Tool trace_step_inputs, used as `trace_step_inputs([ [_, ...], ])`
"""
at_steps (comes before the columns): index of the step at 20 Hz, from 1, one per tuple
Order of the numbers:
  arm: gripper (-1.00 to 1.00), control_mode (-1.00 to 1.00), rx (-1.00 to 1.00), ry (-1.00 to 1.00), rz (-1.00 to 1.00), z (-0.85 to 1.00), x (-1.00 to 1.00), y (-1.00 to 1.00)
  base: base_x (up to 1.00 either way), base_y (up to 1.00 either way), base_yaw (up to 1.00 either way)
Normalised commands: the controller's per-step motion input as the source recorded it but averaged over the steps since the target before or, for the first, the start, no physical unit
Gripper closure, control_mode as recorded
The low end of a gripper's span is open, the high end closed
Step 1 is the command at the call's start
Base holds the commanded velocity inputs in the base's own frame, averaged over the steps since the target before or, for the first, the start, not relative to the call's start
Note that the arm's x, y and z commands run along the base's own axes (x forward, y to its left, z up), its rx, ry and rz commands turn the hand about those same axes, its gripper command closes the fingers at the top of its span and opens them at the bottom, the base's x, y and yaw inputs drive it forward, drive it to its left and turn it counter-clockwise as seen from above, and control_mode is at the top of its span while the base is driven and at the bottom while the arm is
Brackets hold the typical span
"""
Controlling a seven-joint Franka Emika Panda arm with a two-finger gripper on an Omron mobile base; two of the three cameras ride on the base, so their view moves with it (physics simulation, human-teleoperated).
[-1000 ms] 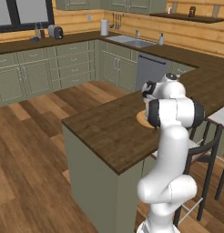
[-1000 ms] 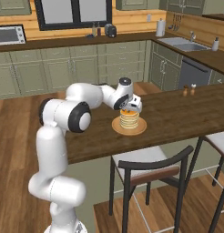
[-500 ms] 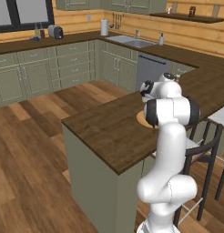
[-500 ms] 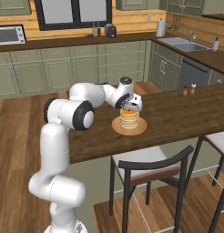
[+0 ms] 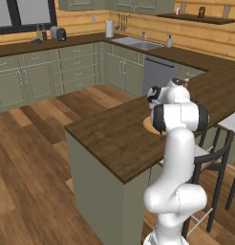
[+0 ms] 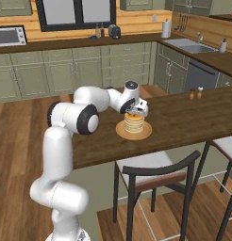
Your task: Take the strawberry from the fridge and place it on top of the pancake, located on the dining counter.
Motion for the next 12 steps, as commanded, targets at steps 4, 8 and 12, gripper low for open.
trace_step_inputs([
  [4, -1.0, -1.0, 0.0, 0.0, 0.0, -0.35, 0.0, -0.01, 0.0, 0.0, 0.0],
  [8, -1.0, -1.0, 0.0, -0.01, 0.0, -0.16, -0.04, 0.0, 0.0, 0.0, 0.0],
  [12, -1.0, -1.0, 0.0, 0.0, 0.0, 0.0, -0.08, 0.0, 0.0, 0.0, 0.0],
])
